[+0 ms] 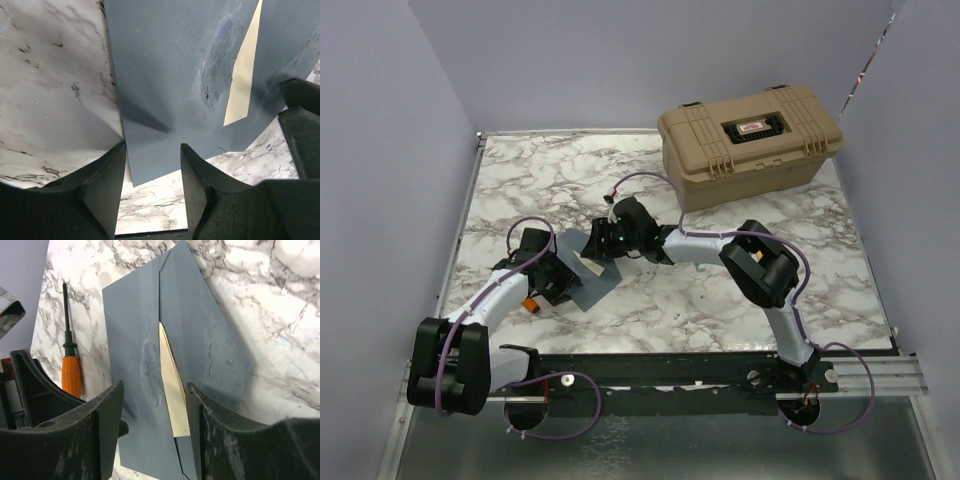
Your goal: Place the letter into the envelope and seal it
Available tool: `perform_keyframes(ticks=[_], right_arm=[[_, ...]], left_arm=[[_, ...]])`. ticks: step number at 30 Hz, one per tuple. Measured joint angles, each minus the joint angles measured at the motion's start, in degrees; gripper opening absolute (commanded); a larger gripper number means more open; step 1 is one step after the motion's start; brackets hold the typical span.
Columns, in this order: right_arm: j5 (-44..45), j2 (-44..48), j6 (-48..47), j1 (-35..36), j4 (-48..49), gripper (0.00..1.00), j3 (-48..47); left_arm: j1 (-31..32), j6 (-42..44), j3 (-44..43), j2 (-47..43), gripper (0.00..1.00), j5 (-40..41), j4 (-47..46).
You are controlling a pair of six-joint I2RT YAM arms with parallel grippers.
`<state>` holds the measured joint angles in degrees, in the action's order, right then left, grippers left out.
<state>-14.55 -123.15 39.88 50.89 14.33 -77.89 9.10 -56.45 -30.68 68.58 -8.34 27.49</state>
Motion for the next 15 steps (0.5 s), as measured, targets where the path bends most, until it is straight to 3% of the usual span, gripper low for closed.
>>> perform_keyframes(ticks=[3, 10, 15], right_arm=[[1.1, 0.9, -2.3, 0.0, -4.8, 0.56, -2.5], [1.6, 1.2, -6.8, 0.0, -11.0, 0.35, -3.7], [0.3, 0.2, -7.4, 0.0, -13.5, 0.34, -6.6]], left_arm=[[0.0, 0.7, -0.3, 0.0, 0.57, 0.0, 0.1], [0.0, 3.6, -4.1, 0.0, 0.62, 2.6, 3.7], [0.0, 4.5, -5.1, -1.1, 0.65, 7.5, 5.5]])
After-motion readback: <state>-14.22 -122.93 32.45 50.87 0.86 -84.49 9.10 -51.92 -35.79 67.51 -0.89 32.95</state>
